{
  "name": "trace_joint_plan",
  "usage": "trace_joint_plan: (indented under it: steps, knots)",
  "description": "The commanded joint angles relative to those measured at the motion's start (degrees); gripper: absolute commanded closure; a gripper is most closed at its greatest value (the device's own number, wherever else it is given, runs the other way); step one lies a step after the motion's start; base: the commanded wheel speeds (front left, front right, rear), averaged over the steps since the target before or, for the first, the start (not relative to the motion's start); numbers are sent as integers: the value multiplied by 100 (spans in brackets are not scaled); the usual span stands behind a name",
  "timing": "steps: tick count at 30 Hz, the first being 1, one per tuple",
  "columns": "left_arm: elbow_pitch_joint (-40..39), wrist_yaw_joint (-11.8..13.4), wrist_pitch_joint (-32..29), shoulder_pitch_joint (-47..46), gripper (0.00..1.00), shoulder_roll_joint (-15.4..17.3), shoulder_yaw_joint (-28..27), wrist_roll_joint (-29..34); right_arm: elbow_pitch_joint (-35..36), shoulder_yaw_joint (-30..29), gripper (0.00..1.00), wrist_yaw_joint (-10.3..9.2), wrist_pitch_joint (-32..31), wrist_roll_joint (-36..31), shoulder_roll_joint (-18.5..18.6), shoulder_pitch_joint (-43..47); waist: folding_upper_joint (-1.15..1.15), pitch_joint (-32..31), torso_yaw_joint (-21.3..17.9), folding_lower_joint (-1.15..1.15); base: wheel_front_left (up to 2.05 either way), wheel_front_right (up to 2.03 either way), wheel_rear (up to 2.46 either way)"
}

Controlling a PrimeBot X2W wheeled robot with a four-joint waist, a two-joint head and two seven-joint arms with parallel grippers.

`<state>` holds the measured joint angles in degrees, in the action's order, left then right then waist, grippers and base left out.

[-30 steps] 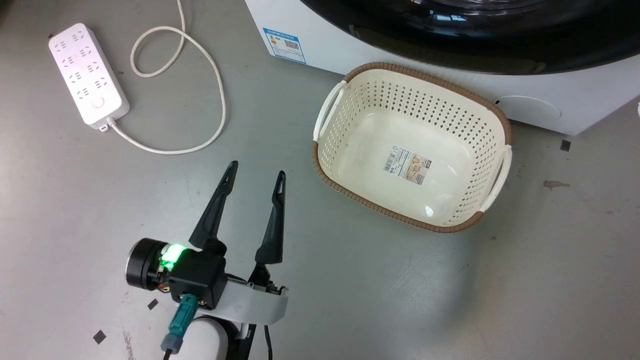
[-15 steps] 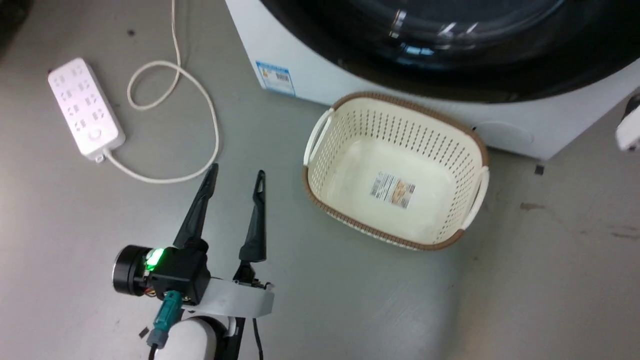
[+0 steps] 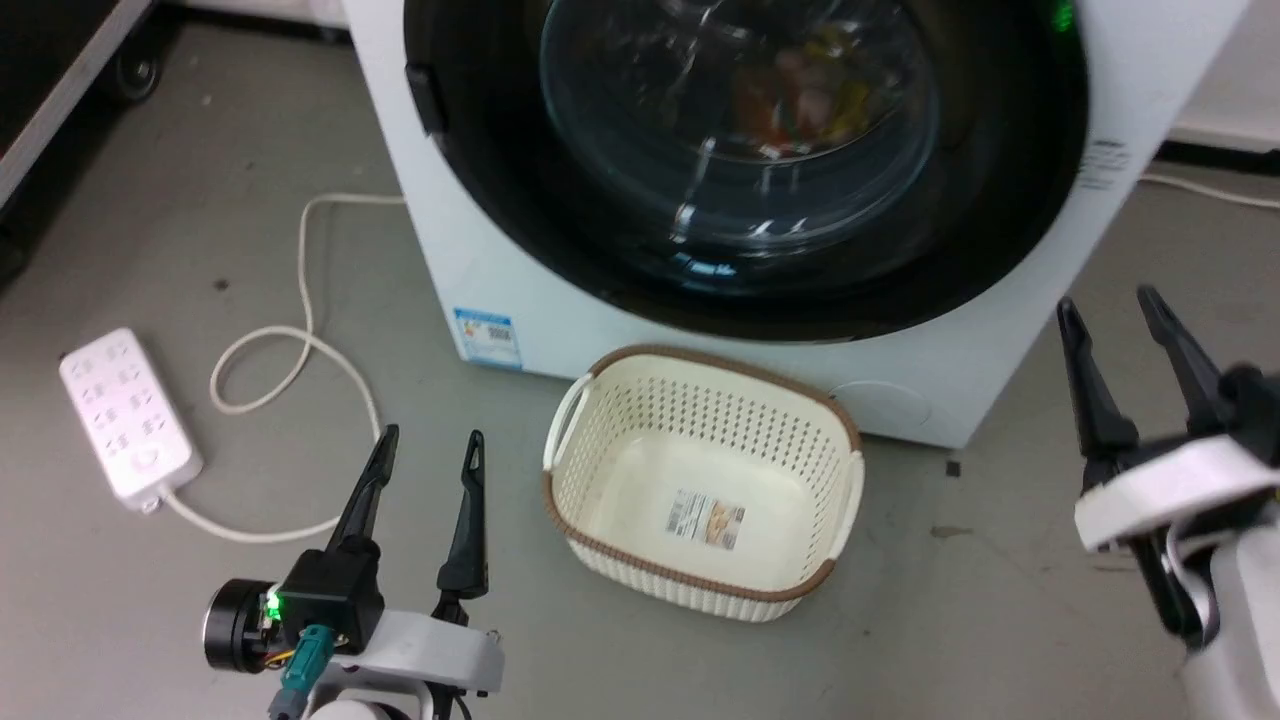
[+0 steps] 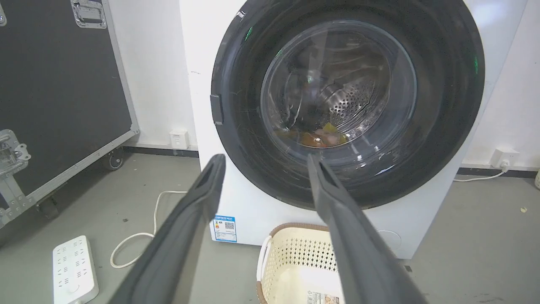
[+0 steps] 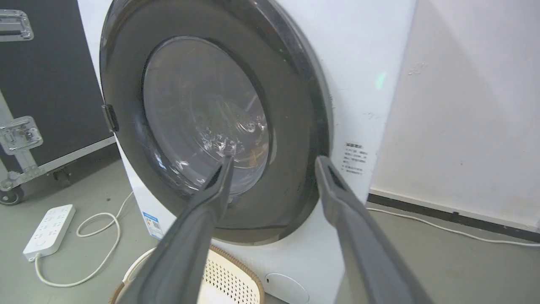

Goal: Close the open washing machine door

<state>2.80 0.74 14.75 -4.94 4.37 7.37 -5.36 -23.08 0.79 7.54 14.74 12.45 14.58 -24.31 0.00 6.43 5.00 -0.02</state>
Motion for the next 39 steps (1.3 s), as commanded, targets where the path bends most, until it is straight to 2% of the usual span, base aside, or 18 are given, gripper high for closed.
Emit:
trace_joint_plan:
  steps: [1,6,10,14,22,33,34,39]
  knots:
    - [20,-47,25,73,0,1,-40,-65,205,-109,0,-5,23,-43,-88,269,0,-298,-254,2,0,0,0]
    - [176,-122,25,248,0,9,-67,-113,1062,-492,0,-5,24,-306,-466,1164,0,-511,-366,2,0,0,0]
    - [383,-159,25,327,0,8,-37,-148,1699,-737,0,-5,25,-773,-782,1880,0,-632,-352,2,0,0,0]
    - [521,-178,25,385,0,-5,-3,-202,2159,-868,0,-5,25,-1047,-1058,2422,0,-677,-342,2,0,0,0]
    - [649,-231,25,430,0,26,74,-219,2129,-770,0,-5,25,-804,-1167,2939,0,-722,-312,2,0,0,0]
    - [723,-215,25,449,0,88,75,-241,2046,-822,0,-5,26,-729,-1170,2978,0,-754,-292,2,0,0,0]
    - [715,-220,0,383,100,62,82,-196,2059,-815,100,0,1,-773,-1149,2910,0,-754,-292,2,0,0,0]
    - [705,-218,-26,383,100,45,76,-180,2063,-801,100,0,-18,-788,-1148,2901,0,-753,-294,2,0,0,0]
